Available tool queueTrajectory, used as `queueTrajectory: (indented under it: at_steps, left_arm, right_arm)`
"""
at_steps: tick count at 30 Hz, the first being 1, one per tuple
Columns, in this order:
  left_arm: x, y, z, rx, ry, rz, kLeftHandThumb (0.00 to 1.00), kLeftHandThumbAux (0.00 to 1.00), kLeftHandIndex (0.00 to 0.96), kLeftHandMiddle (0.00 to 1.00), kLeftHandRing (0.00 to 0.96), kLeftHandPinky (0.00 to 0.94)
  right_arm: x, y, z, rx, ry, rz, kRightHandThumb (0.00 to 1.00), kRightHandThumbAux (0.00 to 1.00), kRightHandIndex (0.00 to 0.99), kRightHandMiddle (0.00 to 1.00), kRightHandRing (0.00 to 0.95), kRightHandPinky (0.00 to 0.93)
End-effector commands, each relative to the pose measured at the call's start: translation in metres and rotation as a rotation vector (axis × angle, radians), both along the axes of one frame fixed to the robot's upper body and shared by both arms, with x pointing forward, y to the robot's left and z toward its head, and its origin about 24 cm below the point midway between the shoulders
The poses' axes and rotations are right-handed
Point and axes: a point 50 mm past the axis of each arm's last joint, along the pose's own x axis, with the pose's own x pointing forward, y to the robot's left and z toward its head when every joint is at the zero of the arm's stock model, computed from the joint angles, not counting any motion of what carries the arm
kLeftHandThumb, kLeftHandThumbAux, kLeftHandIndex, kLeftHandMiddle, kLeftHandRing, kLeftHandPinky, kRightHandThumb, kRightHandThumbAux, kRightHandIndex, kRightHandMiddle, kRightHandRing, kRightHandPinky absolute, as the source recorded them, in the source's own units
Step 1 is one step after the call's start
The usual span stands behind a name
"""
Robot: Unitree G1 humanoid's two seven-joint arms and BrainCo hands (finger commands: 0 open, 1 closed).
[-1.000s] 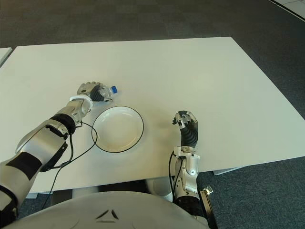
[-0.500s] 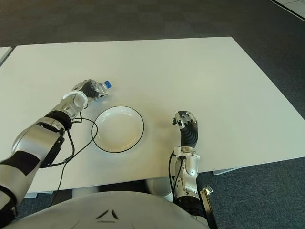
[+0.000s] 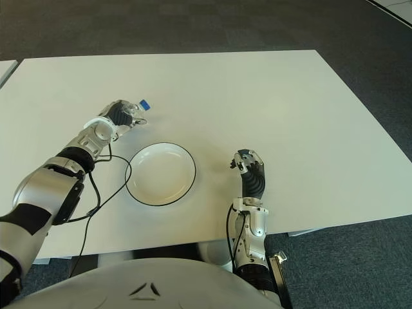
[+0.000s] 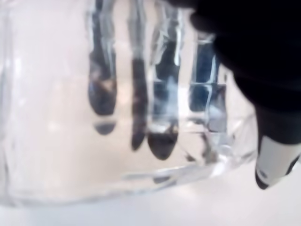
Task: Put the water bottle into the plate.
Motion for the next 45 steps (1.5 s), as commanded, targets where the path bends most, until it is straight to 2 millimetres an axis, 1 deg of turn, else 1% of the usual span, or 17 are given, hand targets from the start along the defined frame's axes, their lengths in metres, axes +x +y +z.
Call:
queueTrajectory:
  at_steps: [1, 5, 8, 11, 15, 19, 24, 29, 34, 41, 45]
  left_arm:
    - [0.01, -0.003, 0.029, -0.015, -0.115, -0.1, 0.95, 0.651, 0.385, 0.51, 0.527, 0.845]
    - [0.008, -0.005, 0.038, -0.013, -0.17, -0.175, 0.95, 0.651, 0.385, 0.51, 0.526, 0.843]
    - [0.004, -0.007, 0.049, -0.007, -0.242, -0.264, 0.95, 0.651, 0.385, 0.51, 0.525, 0.841]
    - [-0.001, -0.008, 0.057, -0.003, -0.283, -0.315, 0.95, 0.651, 0.385, 0.51, 0.526, 0.837]
    - [-0.01, -0.013, 0.069, -0.006, -0.343, -0.384, 0.95, 0.651, 0.385, 0.51, 0.526, 0.826]
    - [-0.018, -0.018, 0.075, -0.015, -0.358, -0.427, 0.95, 0.652, 0.385, 0.51, 0.527, 0.817]
    - [-0.033, -0.024, 0.084, -0.02, -0.362, -0.486, 0.95, 0.652, 0.384, 0.508, 0.526, 0.81]
    - [-0.053, -0.028, 0.095, -0.019, -0.357, -0.568, 0.949, 0.653, 0.381, 0.504, 0.526, 0.797]
    - [-0.065, -0.03, 0.099, -0.019, -0.333, -0.61, 0.948, 0.653, 0.38, 0.5, 0.525, 0.792]
    - [-0.081, -0.034, 0.095, 0.018, -0.303, -0.668, 0.948, 0.653, 0.38, 0.5, 0.524, 0.788]
    - [-0.103, -0.041, 0.088, 0.065, -0.255, -0.756, 0.949, 0.653, 0.382, 0.502, 0.524, 0.786]
  right_arm:
    - [0.003, 0.012, -0.005, 0.088, 0.029, -0.013, 0.706, 0.727, 0.436, 0.628, 0.605, 0.603]
    - [0.003, 0.012, -0.006, 0.091, 0.031, -0.009, 0.706, 0.728, 0.436, 0.628, 0.605, 0.604]
    - [0.004, 0.012, -0.007, 0.092, 0.033, -0.009, 0.706, 0.728, 0.436, 0.628, 0.605, 0.604]
    - [0.005, 0.012, -0.007, 0.092, 0.033, -0.01, 0.706, 0.728, 0.436, 0.627, 0.605, 0.603]
    - [0.005, 0.012, -0.008, 0.089, 0.039, -0.012, 0.706, 0.728, 0.436, 0.627, 0.604, 0.602]
    - [0.006, 0.013, -0.008, 0.084, 0.043, -0.01, 0.706, 0.728, 0.436, 0.626, 0.604, 0.602]
    - [0.008, 0.012, -0.009, 0.081, 0.045, -0.001, 0.706, 0.728, 0.436, 0.624, 0.604, 0.602]
    - [0.01, 0.011, -0.009, 0.077, 0.04, 0.013, 0.707, 0.728, 0.436, 0.624, 0.603, 0.603]
    - [0.011, 0.011, -0.009, 0.074, 0.034, 0.02, 0.707, 0.728, 0.436, 0.625, 0.604, 0.605]
    - [0.013, 0.01, -0.009, 0.071, 0.03, 0.027, 0.706, 0.727, 0.436, 0.628, 0.605, 0.605]
    - [0.014, 0.011, -0.009, 0.069, 0.031, 0.029, 0.706, 0.727, 0.436, 0.629, 0.605, 0.607]
